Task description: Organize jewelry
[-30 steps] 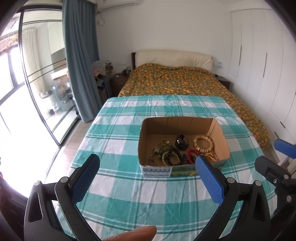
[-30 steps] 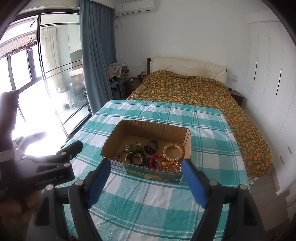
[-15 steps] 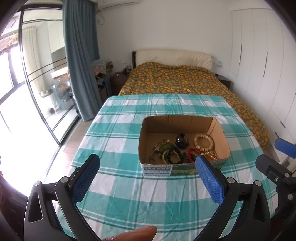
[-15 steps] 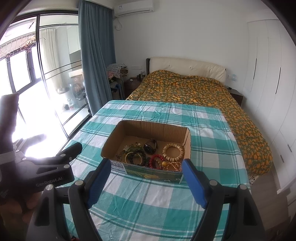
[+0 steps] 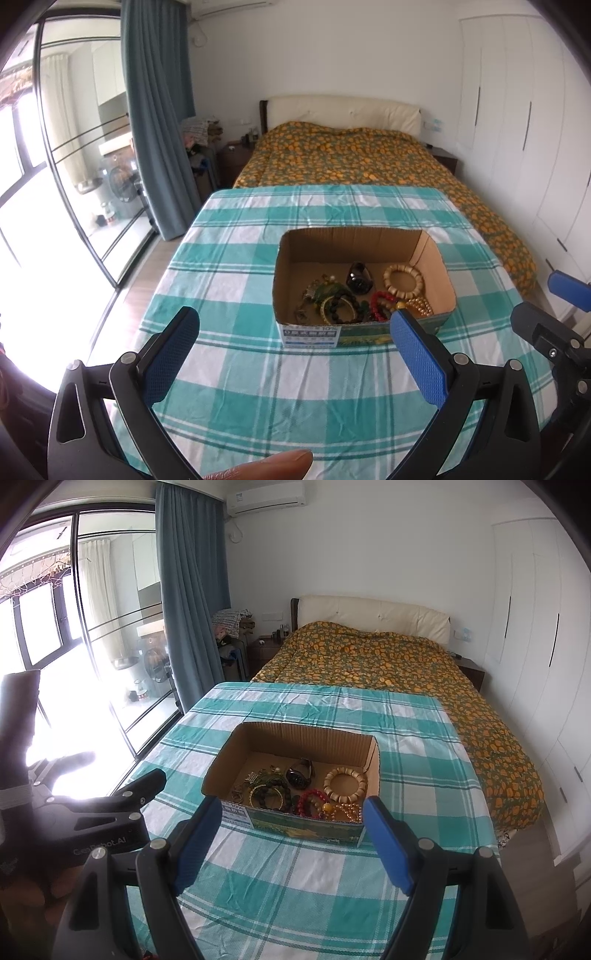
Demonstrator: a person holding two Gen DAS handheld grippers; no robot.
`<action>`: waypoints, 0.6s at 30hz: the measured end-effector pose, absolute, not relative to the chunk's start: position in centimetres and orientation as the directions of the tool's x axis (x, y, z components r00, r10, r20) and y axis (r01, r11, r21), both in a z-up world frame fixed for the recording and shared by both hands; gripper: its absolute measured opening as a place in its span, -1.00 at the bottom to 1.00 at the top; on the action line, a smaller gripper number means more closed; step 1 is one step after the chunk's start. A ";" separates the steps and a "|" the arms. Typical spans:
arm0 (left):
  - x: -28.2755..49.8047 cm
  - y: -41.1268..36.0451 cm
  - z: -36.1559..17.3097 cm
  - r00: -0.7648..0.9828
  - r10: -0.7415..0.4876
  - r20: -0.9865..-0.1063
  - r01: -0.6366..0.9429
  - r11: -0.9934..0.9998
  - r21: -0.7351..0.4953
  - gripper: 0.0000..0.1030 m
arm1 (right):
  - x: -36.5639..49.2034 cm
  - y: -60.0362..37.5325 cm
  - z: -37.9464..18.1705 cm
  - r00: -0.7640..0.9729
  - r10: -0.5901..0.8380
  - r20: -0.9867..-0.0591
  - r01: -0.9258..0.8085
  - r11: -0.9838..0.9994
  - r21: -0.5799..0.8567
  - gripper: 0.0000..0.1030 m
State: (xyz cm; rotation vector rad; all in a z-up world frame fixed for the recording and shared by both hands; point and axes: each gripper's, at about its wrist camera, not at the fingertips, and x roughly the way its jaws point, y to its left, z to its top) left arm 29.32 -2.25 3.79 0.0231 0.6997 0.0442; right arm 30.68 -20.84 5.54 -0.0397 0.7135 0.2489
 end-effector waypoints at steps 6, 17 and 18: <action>29.3 -2.4 3.9 0.766 0.051 -0.641 -0.034 0.999 0.040 1.00 | 30.5 -20.8 5.8 0.731 0.222 -0.645 -0.246 0.968 0.054 0.56; 29.4 -2.3 3.9 0.761 0.049 -0.646 -0.035 0.999 0.035 1.00 | 30.3 -20.9 5.7 0.728 0.225 -0.648 -0.250 0.967 0.054 0.56; 29.4 -2.3 3.9 0.761 0.048 -0.646 -0.035 0.999 0.033 1.00 | 30.3 -20.9 5.7 0.728 0.224 -0.648 -0.250 0.967 0.053 0.56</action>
